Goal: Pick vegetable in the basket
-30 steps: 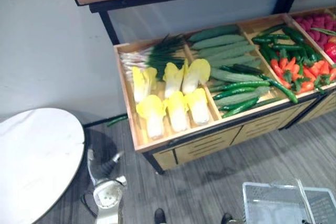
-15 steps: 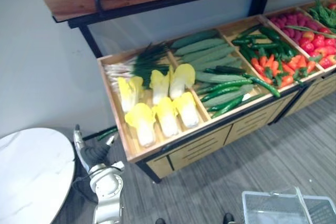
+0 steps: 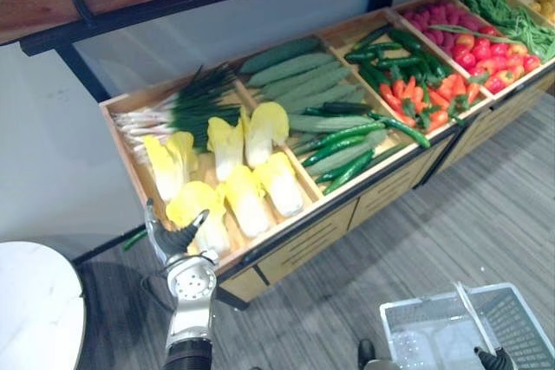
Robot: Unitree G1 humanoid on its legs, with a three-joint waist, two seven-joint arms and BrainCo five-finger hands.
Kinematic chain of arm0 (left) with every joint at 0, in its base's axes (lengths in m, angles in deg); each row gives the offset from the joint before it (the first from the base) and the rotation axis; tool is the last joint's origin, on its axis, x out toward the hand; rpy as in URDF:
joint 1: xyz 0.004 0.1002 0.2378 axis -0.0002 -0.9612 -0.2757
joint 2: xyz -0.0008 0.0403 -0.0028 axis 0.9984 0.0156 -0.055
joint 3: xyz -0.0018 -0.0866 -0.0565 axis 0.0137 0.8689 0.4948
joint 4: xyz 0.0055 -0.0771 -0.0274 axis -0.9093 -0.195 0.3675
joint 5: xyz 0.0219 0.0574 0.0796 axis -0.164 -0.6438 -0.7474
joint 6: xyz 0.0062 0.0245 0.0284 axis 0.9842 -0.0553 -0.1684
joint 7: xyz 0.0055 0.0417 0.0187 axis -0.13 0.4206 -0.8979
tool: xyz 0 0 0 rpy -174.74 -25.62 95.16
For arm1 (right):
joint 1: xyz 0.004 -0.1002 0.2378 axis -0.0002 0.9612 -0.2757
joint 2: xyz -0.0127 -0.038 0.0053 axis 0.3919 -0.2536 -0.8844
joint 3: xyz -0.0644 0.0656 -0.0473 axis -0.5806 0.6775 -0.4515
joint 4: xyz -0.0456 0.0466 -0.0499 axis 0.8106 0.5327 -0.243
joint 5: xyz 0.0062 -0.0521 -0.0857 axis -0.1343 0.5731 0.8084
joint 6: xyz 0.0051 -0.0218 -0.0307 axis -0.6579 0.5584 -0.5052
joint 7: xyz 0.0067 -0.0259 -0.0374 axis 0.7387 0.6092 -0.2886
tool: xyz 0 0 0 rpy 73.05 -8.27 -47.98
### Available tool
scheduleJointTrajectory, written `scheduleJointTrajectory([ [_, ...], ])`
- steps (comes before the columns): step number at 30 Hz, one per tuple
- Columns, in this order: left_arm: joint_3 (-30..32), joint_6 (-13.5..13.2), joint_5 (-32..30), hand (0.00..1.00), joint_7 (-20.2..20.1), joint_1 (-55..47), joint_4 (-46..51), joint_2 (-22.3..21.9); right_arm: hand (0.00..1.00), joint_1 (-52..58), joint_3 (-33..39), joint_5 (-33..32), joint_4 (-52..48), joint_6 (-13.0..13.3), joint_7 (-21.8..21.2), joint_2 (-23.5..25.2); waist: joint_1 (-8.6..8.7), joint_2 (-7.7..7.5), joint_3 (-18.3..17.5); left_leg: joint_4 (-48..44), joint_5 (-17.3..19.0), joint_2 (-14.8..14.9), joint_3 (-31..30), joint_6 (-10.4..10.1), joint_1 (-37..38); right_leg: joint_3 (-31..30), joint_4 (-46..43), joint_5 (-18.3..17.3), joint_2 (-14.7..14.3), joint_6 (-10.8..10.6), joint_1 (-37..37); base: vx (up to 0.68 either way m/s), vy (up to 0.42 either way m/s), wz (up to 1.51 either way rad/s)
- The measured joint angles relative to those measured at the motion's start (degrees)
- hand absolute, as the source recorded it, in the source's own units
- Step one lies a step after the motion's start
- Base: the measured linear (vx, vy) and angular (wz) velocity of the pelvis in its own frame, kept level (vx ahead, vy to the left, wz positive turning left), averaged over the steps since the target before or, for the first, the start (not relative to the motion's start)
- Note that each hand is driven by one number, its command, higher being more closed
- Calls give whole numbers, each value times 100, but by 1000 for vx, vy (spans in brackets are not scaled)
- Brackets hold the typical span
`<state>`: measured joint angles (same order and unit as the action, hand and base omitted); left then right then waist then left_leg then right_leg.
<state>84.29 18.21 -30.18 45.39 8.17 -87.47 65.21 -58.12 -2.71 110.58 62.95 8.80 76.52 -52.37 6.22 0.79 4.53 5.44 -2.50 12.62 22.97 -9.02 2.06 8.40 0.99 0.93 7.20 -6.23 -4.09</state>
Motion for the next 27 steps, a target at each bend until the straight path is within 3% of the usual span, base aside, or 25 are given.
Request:
scheduleJointTrajectory([
  [10, -12, 26, 204, 0, 410, -1, -26, -101, 100, -14, -86, 0, -16, -15, 229, 82, -3, -10, 36, 0, 3, -25, 108, 2, -97, -108, 26, 42, 9, -27, -152, 21, -1, -5],
  [27, -241, 118, 119, 0, 426, -71, -19, -247, 100, -97, -286, 1, -16, -6, 382, 111, -20, -37, 161, 1, 12, -15, 192, -7, -76, -209, 31, 43, -14, -25, -168, 9, -2, -1],
])
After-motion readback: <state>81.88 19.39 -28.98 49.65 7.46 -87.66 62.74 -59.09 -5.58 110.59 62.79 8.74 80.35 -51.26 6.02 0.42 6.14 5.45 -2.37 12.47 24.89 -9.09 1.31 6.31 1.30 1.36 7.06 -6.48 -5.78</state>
